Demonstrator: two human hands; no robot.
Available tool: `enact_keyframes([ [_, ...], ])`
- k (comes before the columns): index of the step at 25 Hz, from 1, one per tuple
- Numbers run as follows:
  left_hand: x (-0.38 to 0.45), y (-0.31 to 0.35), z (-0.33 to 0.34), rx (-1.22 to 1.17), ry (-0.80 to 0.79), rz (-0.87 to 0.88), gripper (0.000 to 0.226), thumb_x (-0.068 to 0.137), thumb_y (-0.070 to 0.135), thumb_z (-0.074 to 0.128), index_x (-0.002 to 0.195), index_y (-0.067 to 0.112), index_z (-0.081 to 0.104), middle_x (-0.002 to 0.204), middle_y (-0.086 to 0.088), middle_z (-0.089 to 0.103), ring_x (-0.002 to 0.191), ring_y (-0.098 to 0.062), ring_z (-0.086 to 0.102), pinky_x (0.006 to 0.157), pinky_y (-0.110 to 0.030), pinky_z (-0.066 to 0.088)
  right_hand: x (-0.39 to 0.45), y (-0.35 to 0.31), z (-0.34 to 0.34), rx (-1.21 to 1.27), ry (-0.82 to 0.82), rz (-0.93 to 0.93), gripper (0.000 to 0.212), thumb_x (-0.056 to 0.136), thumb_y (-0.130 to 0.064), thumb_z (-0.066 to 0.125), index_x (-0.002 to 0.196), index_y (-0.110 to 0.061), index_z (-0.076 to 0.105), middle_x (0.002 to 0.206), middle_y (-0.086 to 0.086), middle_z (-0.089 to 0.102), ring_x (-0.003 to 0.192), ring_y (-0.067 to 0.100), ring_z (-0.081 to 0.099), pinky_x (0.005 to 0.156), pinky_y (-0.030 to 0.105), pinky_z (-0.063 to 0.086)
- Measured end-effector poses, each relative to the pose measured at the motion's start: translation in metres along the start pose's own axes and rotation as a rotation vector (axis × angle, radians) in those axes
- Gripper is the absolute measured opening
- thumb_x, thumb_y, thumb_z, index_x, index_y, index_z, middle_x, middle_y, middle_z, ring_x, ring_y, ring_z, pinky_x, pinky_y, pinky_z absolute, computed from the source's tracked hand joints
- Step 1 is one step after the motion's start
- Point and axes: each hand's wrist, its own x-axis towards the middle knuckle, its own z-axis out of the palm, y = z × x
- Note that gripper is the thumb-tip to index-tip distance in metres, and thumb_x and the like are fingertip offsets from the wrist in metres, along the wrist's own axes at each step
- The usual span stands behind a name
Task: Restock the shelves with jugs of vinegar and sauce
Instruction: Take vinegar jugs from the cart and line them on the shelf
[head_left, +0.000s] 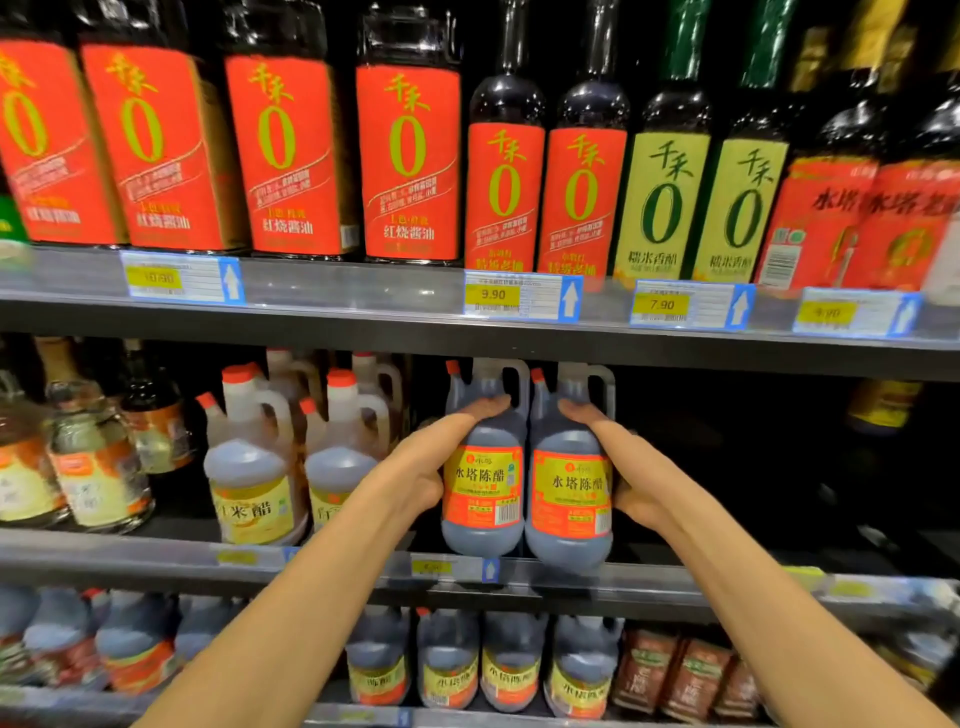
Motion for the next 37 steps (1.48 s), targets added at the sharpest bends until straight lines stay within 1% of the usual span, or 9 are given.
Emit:
enact_keyframes([
  [2,0.008,-0.004,-0.002,-0.017,-0.002,0.021,0.034,0.075,0.039,0.088,0.098,0.016,0.078,0.095,-0.009,0.081,0.079,-0.022,0.079,0.063,-0.029,0.060,0.008,0.004,0.002,0.000,0.023,-0.046,0.056,0.073,-0.051,0.084,0.117,-0.018,0.074,0.102,0.009,0.081,0.090,0.025,0.079,0.071,0.034,0.060],
  [5,0.018,-0.016,-0.003,-0.043,0.010,0.098,0.044,0.079,0.035,0.086,0.115,0.013,0.075,0.102,-0.009,0.081,0.089,-0.025,0.079,0.071,-0.032,0.061,0.020,0.016,0.001,-0.003,0.037,-0.105,0.055,0.080,-0.048,0.081,0.124,-0.016,0.070,0.106,0.008,0.081,0.094,0.025,0.079,0.075,0.036,0.059],
  [9,0.030,-0.037,-0.007,-0.017,0.063,0.187,0.049,0.079,0.033,0.086,0.121,0.014,0.071,0.103,-0.008,0.080,0.092,-0.026,0.078,0.085,-0.040,0.061,0.029,0.041,-0.002,-0.002,0.023,-0.155,0.052,0.077,-0.052,0.083,0.117,-0.020,0.075,0.110,0.007,0.080,0.098,0.024,0.078,0.067,0.025,0.062],
  [13,0.041,-0.052,-0.012,0.009,0.071,0.241,0.048,0.077,0.033,0.088,0.119,0.019,0.071,0.103,-0.005,0.081,0.094,-0.023,0.078,0.091,-0.042,0.058,0.038,0.057,-0.004,-0.017,0.010,-0.216,0.054,0.066,-0.063,0.087,0.108,-0.029,0.080,0.114,0.006,0.079,0.104,0.024,0.077,0.071,0.023,0.061],
  [18,0.043,-0.054,-0.017,0.099,0.086,0.278,0.070,0.063,0.049,0.088,0.124,0.024,0.066,0.112,0.002,0.079,0.103,-0.018,0.075,0.098,-0.041,0.056,0.041,0.063,-0.005,-0.020,-0.019,-0.226,0.048,0.069,-0.063,0.086,0.109,-0.038,0.079,0.117,-0.001,0.078,0.106,0.017,0.076,0.075,0.020,0.060],
  [23,0.031,-0.069,-0.013,0.102,0.184,0.281,0.090,0.057,0.064,0.084,0.131,0.028,0.048,0.117,0.014,0.066,0.101,0.001,0.064,0.083,-0.025,0.051,0.035,0.066,-0.009,0.080,0.016,-0.171,0.095,0.057,-0.065,0.092,0.137,-0.025,0.060,0.127,-0.003,0.075,0.116,0.016,0.071,0.098,0.038,0.053],
  [26,0.026,-0.082,-0.009,0.089,0.252,0.272,0.082,0.069,0.058,0.086,0.134,0.024,0.051,0.112,0.019,0.067,0.095,0.008,0.063,0.071,-0.016,0.050,0.028,0.074,-0.011,0.148,0.057,-0.179,0.084,0.066,-0.057,0.087,0.137,-0.021,0.059,0.123,-0.002,0.076,0.111,0.016,0.074,0.092,0.038,0.054],
  [31,0.025,-0.082,-0.002,0.076,0.327,0.229,0.107,0.049,0.072,0.084,0.139,0.022,0.053,0.126,0.005,0.069,0.112,-0.017,0.066,0.093,-0.039,0.054,0.023,0.086,0.001,0.149,0.125,-0.192,0.088,0.059,-0.060,0.088,0.134,-0.025,0.060,0.119,-0.005,0.077,0.109,0.017,0.074,0.093,0.041,0.057],
  [37,0.036,-0.082,-0.005,0.025,0.344,0.222,0.094,0.048,0.069,0.084,0.127,0.026,0.058,0.114,0.008,0.072,0.101,-0.013,0.070,0.075,-0.030,0.054,0.039,0.083,0.004,0.137,0.116,-0.203,0.081,0.062,-0.061,0.084,0.131,-0.026,0.062,0.118,-0.005,0.077,0.109,0.017,0.074,0.096,0.042,0.056],
])
